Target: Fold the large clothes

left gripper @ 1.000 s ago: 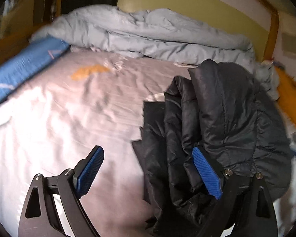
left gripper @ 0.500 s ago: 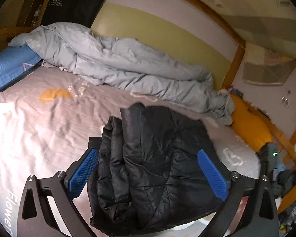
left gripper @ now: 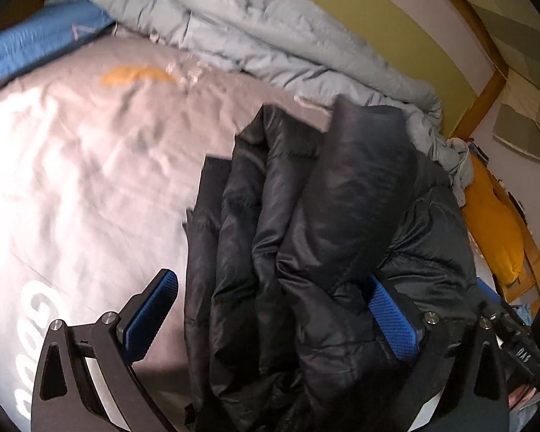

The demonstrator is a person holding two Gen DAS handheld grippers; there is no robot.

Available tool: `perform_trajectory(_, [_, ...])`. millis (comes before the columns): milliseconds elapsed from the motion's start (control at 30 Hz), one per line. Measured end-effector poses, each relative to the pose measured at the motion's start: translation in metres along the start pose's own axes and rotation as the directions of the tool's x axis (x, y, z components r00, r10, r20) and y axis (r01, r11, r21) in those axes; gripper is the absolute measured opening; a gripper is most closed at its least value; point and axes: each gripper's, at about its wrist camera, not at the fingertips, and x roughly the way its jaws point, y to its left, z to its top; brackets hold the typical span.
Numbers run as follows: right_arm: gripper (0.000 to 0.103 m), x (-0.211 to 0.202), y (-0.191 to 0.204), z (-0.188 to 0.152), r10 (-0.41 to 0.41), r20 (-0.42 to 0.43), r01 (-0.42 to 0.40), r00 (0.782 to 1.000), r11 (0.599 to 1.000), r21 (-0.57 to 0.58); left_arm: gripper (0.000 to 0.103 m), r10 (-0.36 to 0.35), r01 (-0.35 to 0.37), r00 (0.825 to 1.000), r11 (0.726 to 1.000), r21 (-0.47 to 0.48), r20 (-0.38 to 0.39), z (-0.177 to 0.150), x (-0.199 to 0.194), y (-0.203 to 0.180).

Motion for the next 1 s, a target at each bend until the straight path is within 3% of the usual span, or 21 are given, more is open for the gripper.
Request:
perform_trajectory(100, [0.090, -0.001, -0.021, 0.000, -0.008, 0.015, 0.006, 1.000, 0.995, 0.101, 0.103, -0.063, 0.059, 0.997, 0.995, -0.074, -0.051, -0.004, 0.010, 0.011])
perform_trajectory(200, [0.090, 0.014, -0.052, -0.004, 0.120, -0.040, -0.105, 0.992, 0.958, 0.268, 0.103, -0.116, 0.105, 0.990, 0.986, -0.127, -0.076, -0.006, 0.015, 0.019])
perform_trajectory(267, [0.091, 0.027, -0.070, -0.011, 0.237, -0.063, -0.197, 0.969, 0.905, 0.377, 0.092, -0.143, 0.136, 0.988, 0.985, -0.108, -0.064, -0.008, 0.014, 0.016])
perform_trajectory(367, [0.090, 0.043, -0.082, -0.017, 0.335, -0.066, -0.269, 0.940, 0.845, 0.462, 0.071, -0.191, 0.187, 0.981, 0.978, -0.090, -0.039, -0.008, 0.008, 0.012])
perform_trajectory(433, [0.083, 0.051, -0.083, -0.019, 0.394, -0.066, -0.315, 0.917, 0.814, 0.488, 0.056, -0.216, 0.215, 0.976, 0.975, -0.053, -0.013, -0.008, 0.003, 0.007])
perform_trajectory(467, [0.067, 0.052, -0.080, -0.019, 0.425, -0.063, -0.342, 0.903, 0.800, 0.494, 0.053, -0.218, 0.218, 0.976, 0.975, -0.038, -0.005, -0.009, -0.001, 0.003])
perform_trajectory(500, [0.060, 0.052, -0.077, -0.018, 0.441, -0.051, -0.361, 0.896, 0.790, 0.495, 0.049, -0.221, 0.221, 0.975, 0.975, -0.020, 0.006, -0.009, -0.004, -0.001])
perform_trajectory(600, [0.045, 0.038, -0.064, -0.009, 0.385, -0.029, -0.337, 0.923, 0.841, 0.423, 0.043, -0.240, 0.240, 0.971, 0.971, 0.011, 0.020, -0.005, -0.013, -0.011])
perform_trajectory(800, [0.044, -0.011, -0.069, 0.015, 0.338, 0.021, -0.322, 0.941, 0.871, 0.370, 0.042, -0.307, 0.303, 0.951, 0.950, 0.081, 0.047, 0.001, -0.035, -0.050])
perform_trajectory(1000, [0.044, -0.091, -0.106, 0.034, 0.242, 0.073, -0.253, 0.967, 0.917, 0.308, 0.042, -0.406, 0.392, 0.912, 0.904, 0.170, 0.055, -0.005, -0.051, -0.140])
